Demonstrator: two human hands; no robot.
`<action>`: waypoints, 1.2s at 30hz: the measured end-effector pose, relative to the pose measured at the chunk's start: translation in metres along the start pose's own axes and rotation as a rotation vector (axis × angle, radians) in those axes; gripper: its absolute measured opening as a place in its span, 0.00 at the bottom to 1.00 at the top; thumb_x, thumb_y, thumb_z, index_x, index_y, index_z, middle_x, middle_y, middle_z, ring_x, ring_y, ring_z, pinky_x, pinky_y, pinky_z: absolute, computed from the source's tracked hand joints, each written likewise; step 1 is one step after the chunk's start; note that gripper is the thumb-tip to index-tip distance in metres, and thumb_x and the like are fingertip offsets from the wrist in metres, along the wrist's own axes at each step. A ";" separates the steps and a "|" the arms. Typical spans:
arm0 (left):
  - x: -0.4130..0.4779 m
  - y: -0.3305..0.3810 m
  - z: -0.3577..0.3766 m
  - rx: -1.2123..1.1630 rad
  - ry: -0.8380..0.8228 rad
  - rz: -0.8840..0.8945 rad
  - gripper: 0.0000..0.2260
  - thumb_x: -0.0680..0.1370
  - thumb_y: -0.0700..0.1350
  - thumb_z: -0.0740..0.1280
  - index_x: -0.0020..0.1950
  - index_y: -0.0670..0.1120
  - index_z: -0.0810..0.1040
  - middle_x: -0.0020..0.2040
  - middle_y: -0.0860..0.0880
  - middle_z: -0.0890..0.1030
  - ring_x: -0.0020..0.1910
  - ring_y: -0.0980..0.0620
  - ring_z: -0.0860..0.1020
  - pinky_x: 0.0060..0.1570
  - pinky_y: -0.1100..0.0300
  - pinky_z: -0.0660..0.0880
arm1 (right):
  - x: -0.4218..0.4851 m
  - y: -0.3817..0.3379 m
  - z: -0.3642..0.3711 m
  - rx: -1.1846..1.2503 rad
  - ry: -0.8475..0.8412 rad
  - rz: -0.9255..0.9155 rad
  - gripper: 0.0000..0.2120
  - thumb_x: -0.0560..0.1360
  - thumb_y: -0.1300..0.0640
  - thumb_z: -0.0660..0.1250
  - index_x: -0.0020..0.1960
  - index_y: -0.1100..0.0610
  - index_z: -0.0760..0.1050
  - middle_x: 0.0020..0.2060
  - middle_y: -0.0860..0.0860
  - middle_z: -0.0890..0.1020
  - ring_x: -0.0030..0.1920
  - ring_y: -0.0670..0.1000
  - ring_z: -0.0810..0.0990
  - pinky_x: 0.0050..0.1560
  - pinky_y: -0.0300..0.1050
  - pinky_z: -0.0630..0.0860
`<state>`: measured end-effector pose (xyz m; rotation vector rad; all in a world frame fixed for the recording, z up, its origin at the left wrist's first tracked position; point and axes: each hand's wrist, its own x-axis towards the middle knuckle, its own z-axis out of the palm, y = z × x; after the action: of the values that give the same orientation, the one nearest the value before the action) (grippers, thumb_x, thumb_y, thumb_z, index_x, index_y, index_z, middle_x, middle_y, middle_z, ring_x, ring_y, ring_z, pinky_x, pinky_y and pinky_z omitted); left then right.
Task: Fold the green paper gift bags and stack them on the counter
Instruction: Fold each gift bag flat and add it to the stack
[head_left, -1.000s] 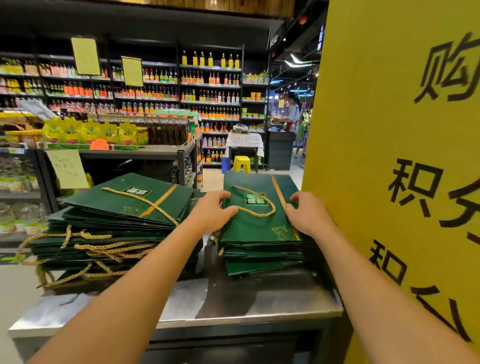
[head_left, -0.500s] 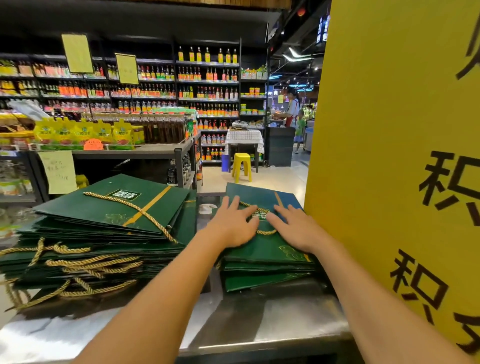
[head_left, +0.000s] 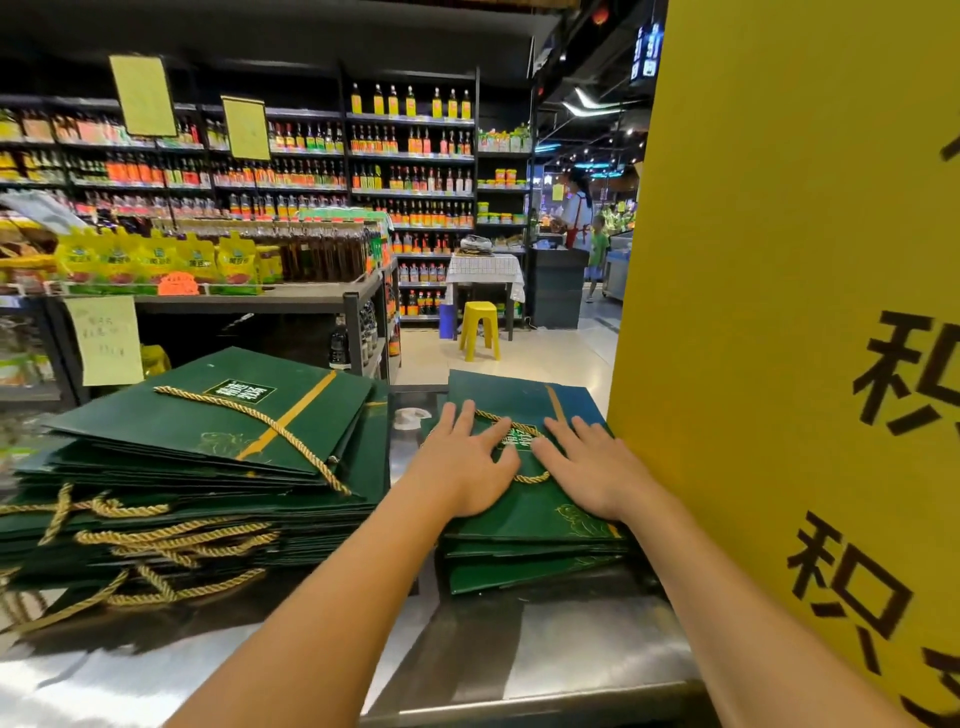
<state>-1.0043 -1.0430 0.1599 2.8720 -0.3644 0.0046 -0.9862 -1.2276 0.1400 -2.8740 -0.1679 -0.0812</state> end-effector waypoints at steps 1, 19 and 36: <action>-0.002 0.002 -0.005 0.020 0.003 0.003 0.26 0.85 0.60 0.48 0.83 0.58 0.51 0.84 0.45 0.43 0.82 0.43 0.39 0.79 0.45 0.45 | -0.002 -0.001 -0.003 0.018 0.024 -0.012 0.31 0.82 0.33 0.43 0.82 0.44 0.53 0.82 0.53 0.56 0.81 0.55 0.53 0.80 0.58 0.52; -0.160 -0.184 -0.137 0.124 0.475 -0.459 0.13 0.81 0.53 0.66 0.60 0.48 0.82 0.61 0.47 0.83 0.55 0.46 0.81 0.52 0.50 0.80 | -0.035 -0.194 -0.014 0.471 0.163 -0.389 0.24 0.81 0.43 0.62 0.45 0.64 0.82 0.39 0.60 0.84 0.43 0.58 0.82 0.47 0.52 0.78; -0.193 -0.207 -0.116 -0.498 0.814 -0.503 0.21 0.76 0.53 0.74 0.67 0.48 0.81 0.62 0.48 0.83 0.64 0.45 0.78 0.68 0.36 0.69 | -0.047 -0.222 -0.002 0.675 0.100 -0.124 0.22 0.75 0.45 0.74 0.48 0.67 0.81 0.41 0.66 0.82 0.41 0.60 0.81 0.55 0.57 0.78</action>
<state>-1.1373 -0.7733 0.2157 2.1499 0.4478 0.8234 -1.0602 -1.0207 0.1954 -2.1811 -0.2904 -0.1573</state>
